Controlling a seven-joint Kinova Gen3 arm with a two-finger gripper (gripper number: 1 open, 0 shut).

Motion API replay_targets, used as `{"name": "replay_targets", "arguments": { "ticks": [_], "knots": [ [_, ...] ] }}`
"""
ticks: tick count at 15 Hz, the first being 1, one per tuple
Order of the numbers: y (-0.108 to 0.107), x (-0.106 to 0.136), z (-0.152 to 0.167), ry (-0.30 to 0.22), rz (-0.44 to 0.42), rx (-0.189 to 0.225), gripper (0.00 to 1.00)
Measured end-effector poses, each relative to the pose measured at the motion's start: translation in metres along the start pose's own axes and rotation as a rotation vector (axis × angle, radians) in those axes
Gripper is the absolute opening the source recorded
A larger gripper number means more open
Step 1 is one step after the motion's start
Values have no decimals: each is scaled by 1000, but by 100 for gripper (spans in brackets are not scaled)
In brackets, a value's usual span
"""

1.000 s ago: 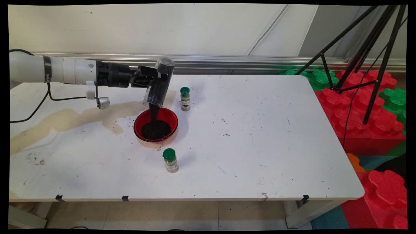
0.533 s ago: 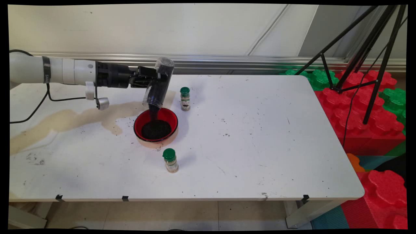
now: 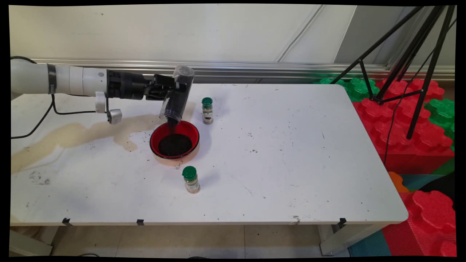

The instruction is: Pour the black seasoning powder in the red bowl

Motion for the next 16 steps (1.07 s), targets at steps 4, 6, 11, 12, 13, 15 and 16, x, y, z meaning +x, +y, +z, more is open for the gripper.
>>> {"name": "replay_targets", "arguments": {
  "ticks": [4,6,11,12,13,15,16],
  "knots": [
    [2,0,0,-2,-54,-10,0],
    [3,0,-1,-3,-89,-17,0],
    [5,0,-1,-4,-149,-29,0],
    [6,0,-2,-3,-164,-32,0],
    [6,1,-2,-3,-183,-35,0],
    [6,1,-3,-2,-226,-42,0],
    [7,1,-4,-1,-250,-46,0]
  ]
}}
